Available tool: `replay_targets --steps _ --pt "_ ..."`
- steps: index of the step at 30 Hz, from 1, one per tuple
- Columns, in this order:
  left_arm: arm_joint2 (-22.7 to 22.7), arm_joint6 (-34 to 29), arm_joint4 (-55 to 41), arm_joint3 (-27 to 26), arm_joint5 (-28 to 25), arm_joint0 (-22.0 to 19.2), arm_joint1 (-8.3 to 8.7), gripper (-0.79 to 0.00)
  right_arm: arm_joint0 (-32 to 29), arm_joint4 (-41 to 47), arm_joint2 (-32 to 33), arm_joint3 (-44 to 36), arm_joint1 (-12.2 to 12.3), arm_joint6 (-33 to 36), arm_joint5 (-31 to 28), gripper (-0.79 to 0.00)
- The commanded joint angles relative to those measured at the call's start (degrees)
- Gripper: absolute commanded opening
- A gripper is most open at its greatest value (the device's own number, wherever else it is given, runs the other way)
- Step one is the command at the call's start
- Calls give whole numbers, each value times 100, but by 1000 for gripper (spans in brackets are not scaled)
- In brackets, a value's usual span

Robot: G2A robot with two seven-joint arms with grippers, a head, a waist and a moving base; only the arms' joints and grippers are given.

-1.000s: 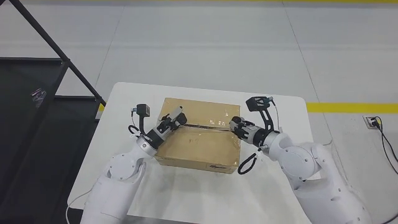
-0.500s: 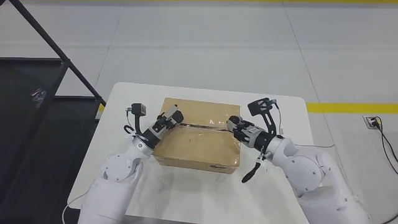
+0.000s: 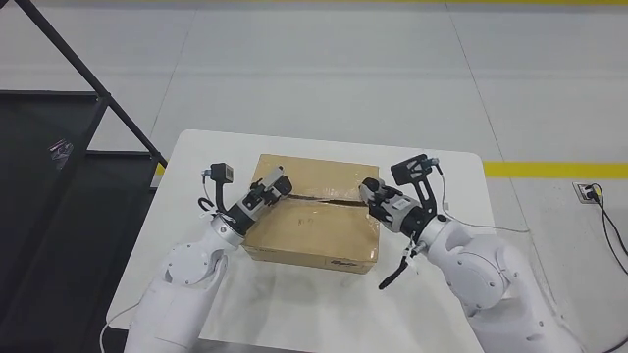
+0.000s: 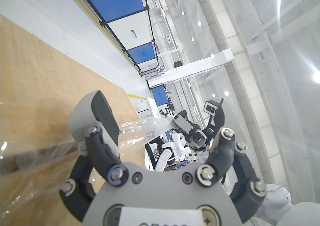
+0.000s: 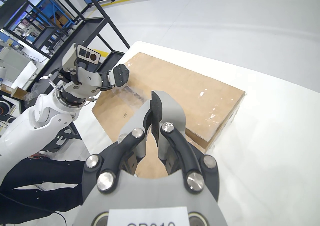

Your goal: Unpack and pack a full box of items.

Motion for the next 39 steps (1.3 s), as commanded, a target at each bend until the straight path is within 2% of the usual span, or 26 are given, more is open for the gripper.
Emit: replay_targets --steps 1,14,25,39 --pt "7 -11 -5 -1 -11 1 -2 0 24 -106 -33 31 -8 -31 110 -785" --pt "51 -82 -16 -59 -34 -10 -9 0 69 -459 -97 124 -3 334 79 -785" --pt "183 -167 -2 48 -23 -86 -36 0 81 -1144 -273 147 -20 311 205 -785" --pt "272 -133 61 217 3 -148 -62 0 272 -1270 -399 380 -68 714 280 -785"
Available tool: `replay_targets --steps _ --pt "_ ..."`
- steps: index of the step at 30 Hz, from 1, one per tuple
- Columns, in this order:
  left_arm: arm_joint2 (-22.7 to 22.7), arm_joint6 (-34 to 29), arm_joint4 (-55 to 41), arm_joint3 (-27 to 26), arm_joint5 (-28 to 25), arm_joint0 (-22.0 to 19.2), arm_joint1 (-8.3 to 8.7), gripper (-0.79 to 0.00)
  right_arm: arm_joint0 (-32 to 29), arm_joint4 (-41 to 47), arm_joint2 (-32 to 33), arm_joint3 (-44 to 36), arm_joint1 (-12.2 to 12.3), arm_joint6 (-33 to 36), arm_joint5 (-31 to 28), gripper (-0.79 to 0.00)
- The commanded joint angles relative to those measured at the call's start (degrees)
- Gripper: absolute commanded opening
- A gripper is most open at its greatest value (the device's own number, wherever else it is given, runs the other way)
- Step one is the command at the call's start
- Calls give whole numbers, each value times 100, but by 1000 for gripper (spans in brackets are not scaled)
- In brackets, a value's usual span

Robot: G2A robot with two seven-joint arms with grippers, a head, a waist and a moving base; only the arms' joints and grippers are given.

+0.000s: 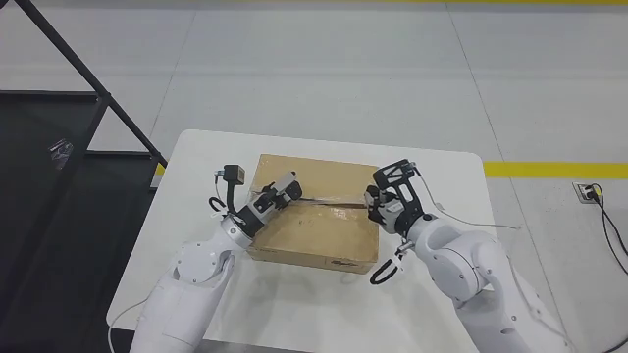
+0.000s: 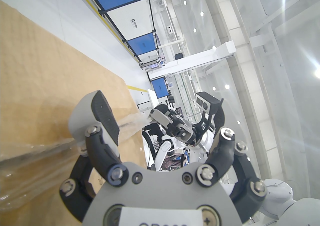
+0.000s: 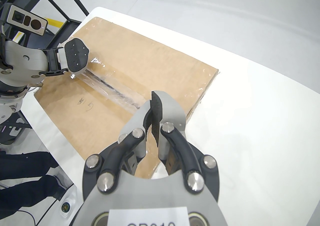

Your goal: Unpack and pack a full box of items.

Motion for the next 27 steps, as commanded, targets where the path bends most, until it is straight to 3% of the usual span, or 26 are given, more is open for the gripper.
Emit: replay_targets --steps 1,2,3,4,6,10,21,24,27 --pt "10 3 11 15 3 -8 -3 0 15 -3 -5 14 -4 51 -4 -785" --pt "16 2 15 19 0 -11 -5 0 22 0 -5 21 -7 69 2 -733" --pt "19 -5 15 24 -2 -13 -6 0 28 1 -7 26 -10 86 8 -560" --pt "20 -9 9 28 1 -16 -7 0 32 3 -7 30 -13 103 14 -456" --pt "21 -13 6 35 0 -19 -8 0 35 7 -3 25 -17 111 17 -403" --pt "20 -14 7 30 0 -25 -10 0 -42 61 74 -85 -22 -75 27 0" --pt "-6 -8 11 -72 -11 17 -7 0 -445 678 566 -584 -42 -757 460 0" --pt "-20 -2 6 -95 -8 41 -5 0 -538 1226 644 -624 -52 -975 16 0" --pt "-38 4 23 -142 -14 73 0 0 -418 1875 638 -355 -60 -777 -560 0"
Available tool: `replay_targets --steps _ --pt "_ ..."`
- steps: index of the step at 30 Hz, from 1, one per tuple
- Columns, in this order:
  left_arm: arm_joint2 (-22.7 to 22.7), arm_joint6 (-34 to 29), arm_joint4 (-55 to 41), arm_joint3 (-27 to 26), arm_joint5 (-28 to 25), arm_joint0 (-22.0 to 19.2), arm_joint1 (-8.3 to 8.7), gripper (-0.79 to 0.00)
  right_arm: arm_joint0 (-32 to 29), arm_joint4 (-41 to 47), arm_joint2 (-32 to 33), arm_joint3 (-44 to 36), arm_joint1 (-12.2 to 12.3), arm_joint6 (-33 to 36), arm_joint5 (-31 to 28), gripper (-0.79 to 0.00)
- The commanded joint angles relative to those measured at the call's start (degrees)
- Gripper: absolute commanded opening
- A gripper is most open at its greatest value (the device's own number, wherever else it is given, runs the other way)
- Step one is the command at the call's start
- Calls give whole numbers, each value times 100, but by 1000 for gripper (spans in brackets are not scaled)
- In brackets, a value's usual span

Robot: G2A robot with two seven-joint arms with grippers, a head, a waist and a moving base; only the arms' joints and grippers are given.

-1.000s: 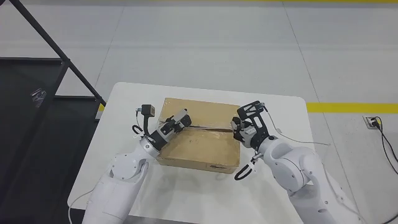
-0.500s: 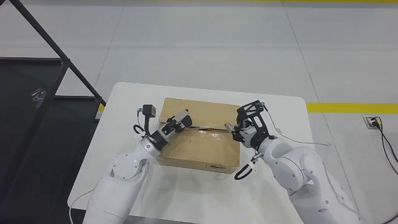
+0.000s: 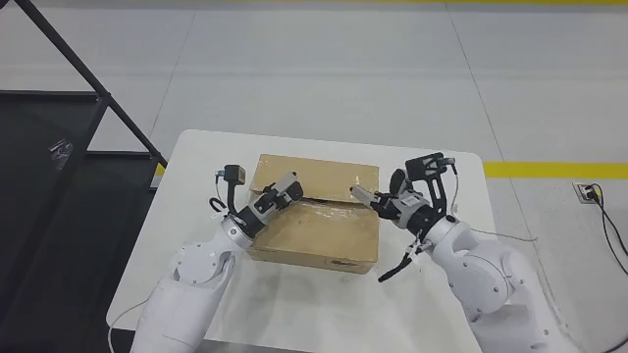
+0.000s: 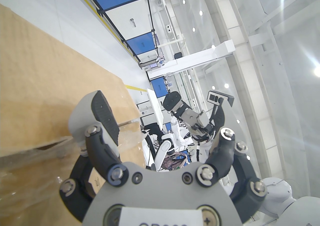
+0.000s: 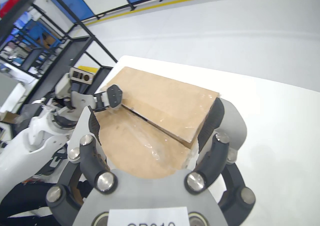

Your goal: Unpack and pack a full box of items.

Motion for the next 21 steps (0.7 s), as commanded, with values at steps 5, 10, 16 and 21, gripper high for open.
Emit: replay_targets --steps 5,10,16,21 --pt "-91 55 29 -200 -60 111 20 0 616 905 -260 714 -45 670 -708 0" --pt "-255 117 60 -482 -117 272 58 0 794 998 -263 909 -15 1044 -1190 0" --pt "-589 241 104 -883 -179 494 124 0 309 651 105 409 126 1250 -1948 0" --pt "-908 375 167 -1165 -192 697 183 0 -115 613 422 121 219 1320 -2444 0"
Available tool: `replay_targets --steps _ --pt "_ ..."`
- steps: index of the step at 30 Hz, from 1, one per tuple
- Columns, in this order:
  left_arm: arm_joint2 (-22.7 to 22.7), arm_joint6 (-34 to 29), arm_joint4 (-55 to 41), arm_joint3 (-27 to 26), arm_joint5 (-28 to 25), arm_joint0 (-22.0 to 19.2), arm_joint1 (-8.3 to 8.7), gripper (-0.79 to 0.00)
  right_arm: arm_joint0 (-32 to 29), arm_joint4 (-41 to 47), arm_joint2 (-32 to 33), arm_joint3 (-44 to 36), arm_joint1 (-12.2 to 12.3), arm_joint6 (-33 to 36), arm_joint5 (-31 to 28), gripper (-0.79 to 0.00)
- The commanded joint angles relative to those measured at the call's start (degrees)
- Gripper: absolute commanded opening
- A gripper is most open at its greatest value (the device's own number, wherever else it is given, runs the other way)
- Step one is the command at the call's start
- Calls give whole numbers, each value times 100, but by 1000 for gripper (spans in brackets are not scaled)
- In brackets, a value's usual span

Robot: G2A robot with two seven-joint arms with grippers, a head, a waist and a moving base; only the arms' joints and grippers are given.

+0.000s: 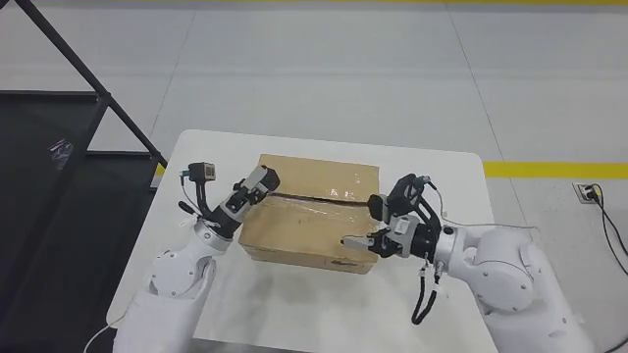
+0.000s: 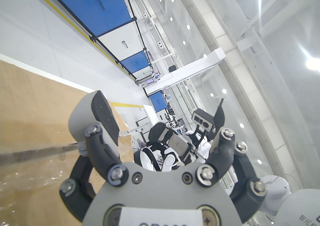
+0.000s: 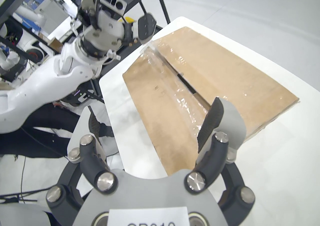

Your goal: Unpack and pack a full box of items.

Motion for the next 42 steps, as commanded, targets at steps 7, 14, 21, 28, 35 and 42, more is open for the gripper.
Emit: replay_targets --steps 7,14,21,28,35,42 --pt "-418 202 49 -384 -2 394 74 0 12 -11 -18 -6 -2 -98 19 0" --pt "-461 279 100 -592 36 627 92 0 116 -2908 -743 -463 7 -586 -298 0" --pt "-452 396 157 -702 43 741 96 0 135 -3520 -926 -519 -12 -442 171 0" --pt "-408 437 167 -733 58 801 96 0 143 -4668 -1250 -655 -11 -692 189 0" --pt "-402 409 186 -792 92 828 105 0 344 -5471 -1709 -528 -83 -483 458 -425" --pt "-415 393 184 -833 82 861 116 0 654 -5599 -1995 -259 -178 23 558 -434"
